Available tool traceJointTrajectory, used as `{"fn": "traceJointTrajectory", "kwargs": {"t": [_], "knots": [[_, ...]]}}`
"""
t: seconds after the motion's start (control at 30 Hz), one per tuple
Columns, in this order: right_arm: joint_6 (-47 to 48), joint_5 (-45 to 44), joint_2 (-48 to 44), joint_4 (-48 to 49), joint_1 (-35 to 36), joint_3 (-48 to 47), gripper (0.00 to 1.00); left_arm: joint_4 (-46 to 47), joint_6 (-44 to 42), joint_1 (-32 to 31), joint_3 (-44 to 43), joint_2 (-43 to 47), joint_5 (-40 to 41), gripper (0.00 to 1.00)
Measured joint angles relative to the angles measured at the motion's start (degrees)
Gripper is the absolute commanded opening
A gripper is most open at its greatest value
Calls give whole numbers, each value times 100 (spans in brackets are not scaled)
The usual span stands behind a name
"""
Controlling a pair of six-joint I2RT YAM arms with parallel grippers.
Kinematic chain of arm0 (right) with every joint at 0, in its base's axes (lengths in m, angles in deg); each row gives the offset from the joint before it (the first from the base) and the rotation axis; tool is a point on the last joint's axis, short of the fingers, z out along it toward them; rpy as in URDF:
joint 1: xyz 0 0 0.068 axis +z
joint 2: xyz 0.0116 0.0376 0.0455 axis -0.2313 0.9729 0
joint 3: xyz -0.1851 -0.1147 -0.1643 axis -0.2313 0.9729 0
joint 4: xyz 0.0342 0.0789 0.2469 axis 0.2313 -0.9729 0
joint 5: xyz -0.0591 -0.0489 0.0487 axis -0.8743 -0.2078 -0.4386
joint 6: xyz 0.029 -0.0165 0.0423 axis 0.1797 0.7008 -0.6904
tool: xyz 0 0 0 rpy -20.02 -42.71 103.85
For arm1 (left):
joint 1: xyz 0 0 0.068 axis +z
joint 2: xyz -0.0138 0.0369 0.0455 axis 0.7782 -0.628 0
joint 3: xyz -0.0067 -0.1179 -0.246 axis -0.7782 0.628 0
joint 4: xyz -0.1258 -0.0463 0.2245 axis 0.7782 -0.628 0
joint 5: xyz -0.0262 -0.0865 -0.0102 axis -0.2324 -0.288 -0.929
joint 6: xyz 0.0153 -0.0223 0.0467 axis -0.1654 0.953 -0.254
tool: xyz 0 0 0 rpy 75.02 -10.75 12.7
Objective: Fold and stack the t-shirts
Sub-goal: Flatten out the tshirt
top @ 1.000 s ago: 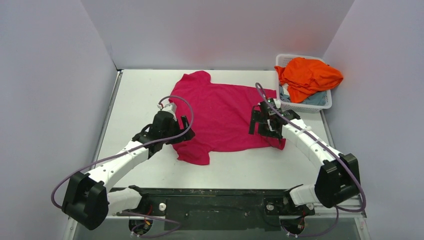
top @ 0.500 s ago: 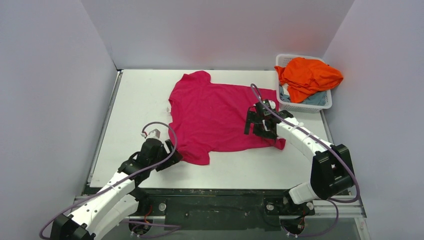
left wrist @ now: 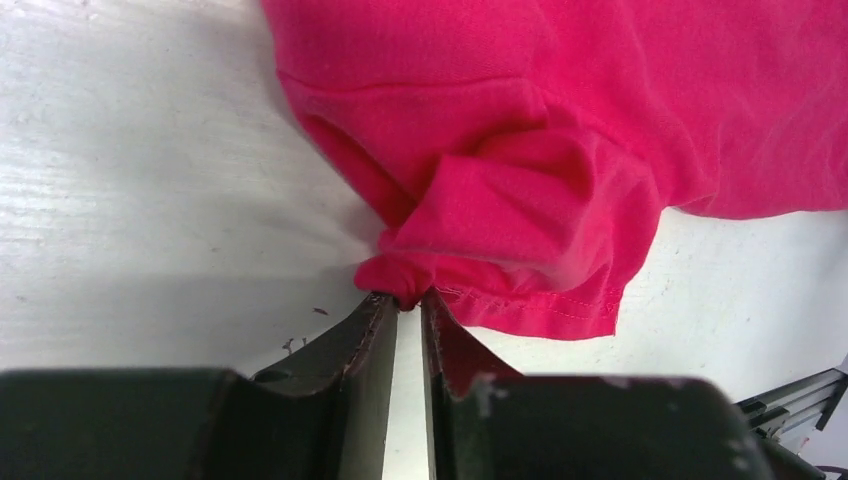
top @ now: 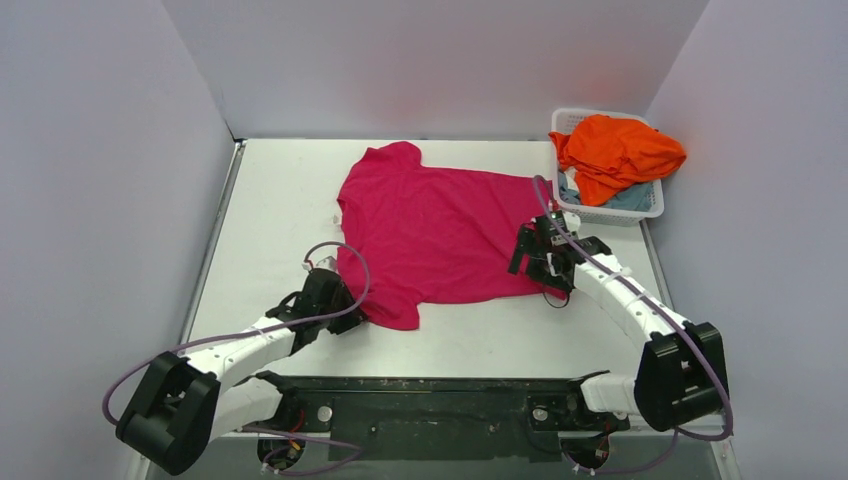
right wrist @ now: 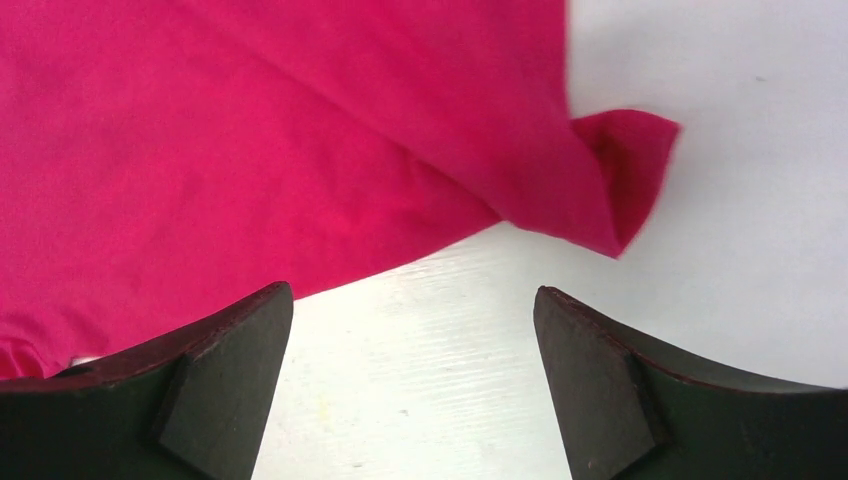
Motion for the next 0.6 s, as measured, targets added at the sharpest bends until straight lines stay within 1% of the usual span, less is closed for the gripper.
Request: {"fn": "traceJointTrajectory", "kwargs": {"t": [0.07, 0.1, 0.13, 0.3, 0.37, 0.47, 0.6], "knots": [[-63, -9, -208, -13, -245, 136, 85, 120, -28, 0, -2, -101, -46, 14], [-76, -13, -295, -13, -337, 188, 85, 138, -37, 0, -2, -105, -44, 2], [-83, -24, -402, -22, -448, 256, 85, 151, -57, 0, -2, -103, -39, 0], [-87, -127, -804, -177, -841, 444, 85, 79, -146, 0, -22, 85, 31, 0], [-90, -188, -907, -284, -970, 450, 85, -236, -179, -4, -151, 304, 173, 0], [-61, -236, -1012, -396, -1187, 450, 85, -1045, -118, -9, -520, 769, 619, 0], [118, -109, -1001, -527, -1322, 450, 83, -2514, 258, -4, -1217, 1373, 1554, 0]]}}
